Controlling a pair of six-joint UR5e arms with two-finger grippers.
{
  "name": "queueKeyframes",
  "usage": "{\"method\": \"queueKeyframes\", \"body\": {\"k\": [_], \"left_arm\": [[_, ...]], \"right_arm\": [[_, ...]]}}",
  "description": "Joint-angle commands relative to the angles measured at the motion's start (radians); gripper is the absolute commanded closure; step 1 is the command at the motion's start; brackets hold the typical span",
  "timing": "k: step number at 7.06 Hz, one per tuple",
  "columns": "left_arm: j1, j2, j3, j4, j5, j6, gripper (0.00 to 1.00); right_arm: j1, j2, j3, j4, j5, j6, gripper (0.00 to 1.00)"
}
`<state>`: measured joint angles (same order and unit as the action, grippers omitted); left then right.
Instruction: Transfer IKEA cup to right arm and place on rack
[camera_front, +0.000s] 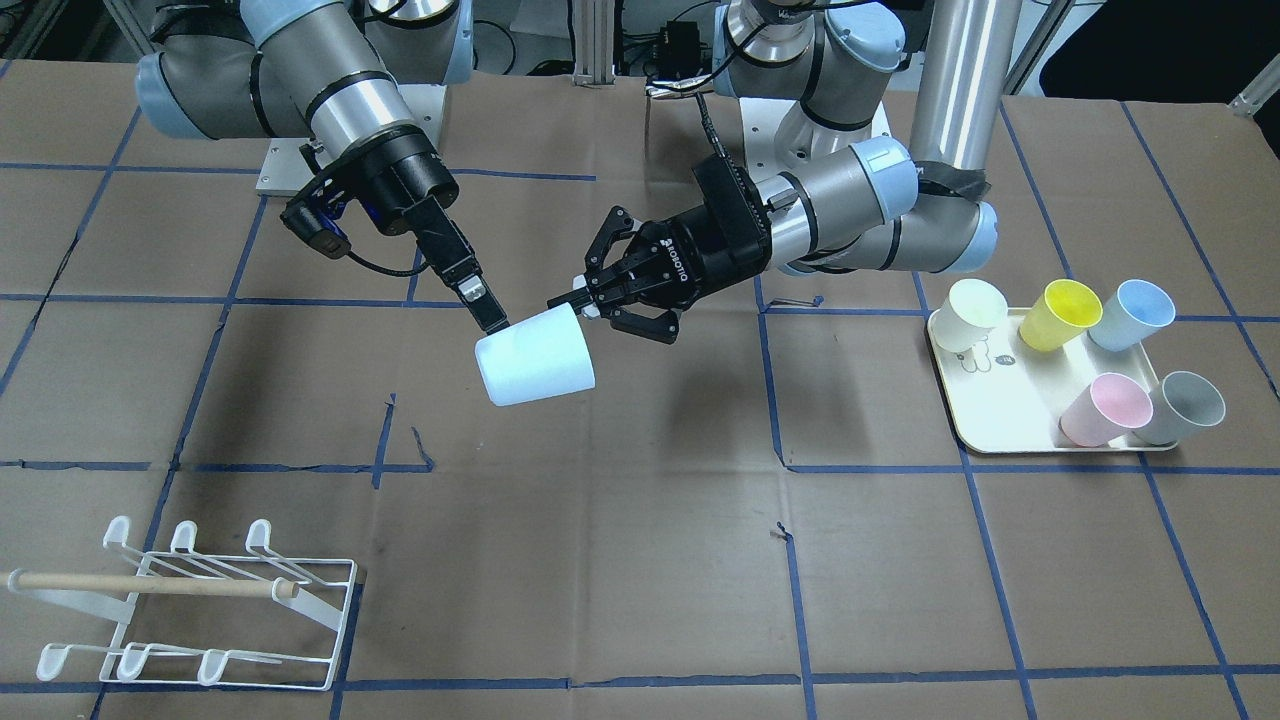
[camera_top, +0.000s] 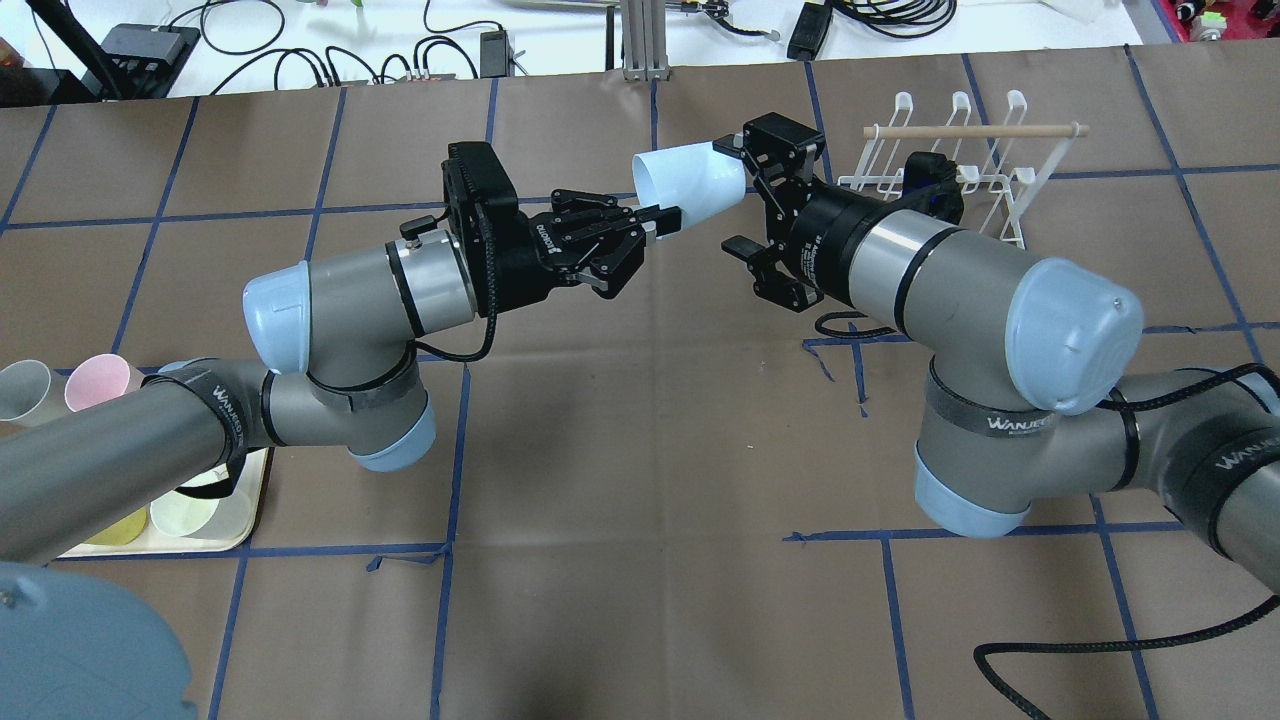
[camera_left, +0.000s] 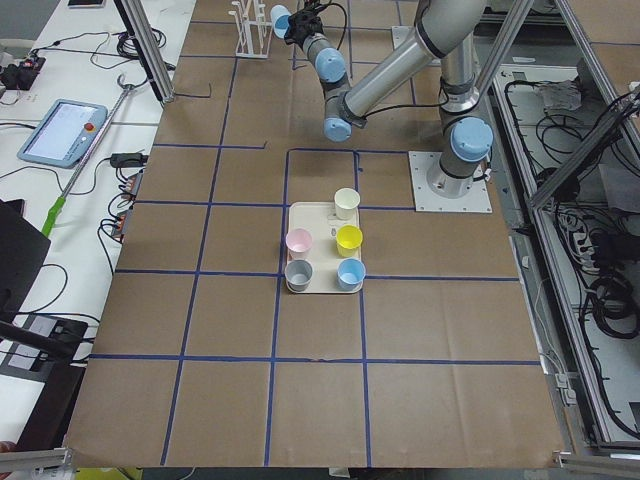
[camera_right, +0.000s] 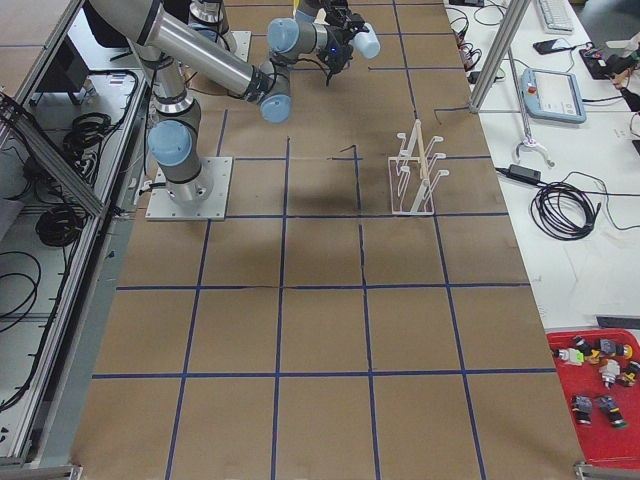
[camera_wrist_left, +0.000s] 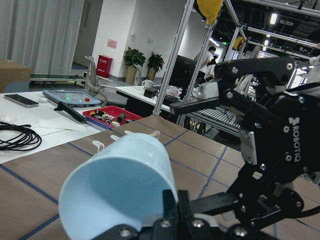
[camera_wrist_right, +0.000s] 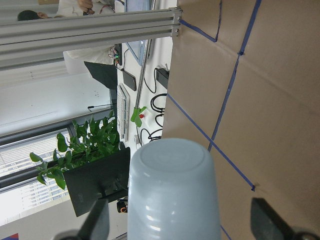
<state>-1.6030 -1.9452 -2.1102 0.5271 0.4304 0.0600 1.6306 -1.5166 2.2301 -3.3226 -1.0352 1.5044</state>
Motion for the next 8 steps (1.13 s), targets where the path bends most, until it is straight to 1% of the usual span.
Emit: {"method": "queueKeyframes", "body": {"k": [1, 6, 8], "left_arm": [[-0.003, 0.0, -0.001, 0.001, 0.001, -0.002, 0.96], [-0.005, 0.002, -0.001, 0.001, 0.001, -0.003, 0.92], [-0.005, 0.002, -0.001, 0.001, 0.001, -0.008, 0.92]], "right_arm": [[0.0, 0.018, -0.018, 0.0, 0.0, -0.001, 0.0], [0.005, 0.087, -0.061, 0.0, 0.006, -0.001, 0.0], [0.02, 0.114, -0.101, 0.0, 0.001, 0.002, 0.0]]}}
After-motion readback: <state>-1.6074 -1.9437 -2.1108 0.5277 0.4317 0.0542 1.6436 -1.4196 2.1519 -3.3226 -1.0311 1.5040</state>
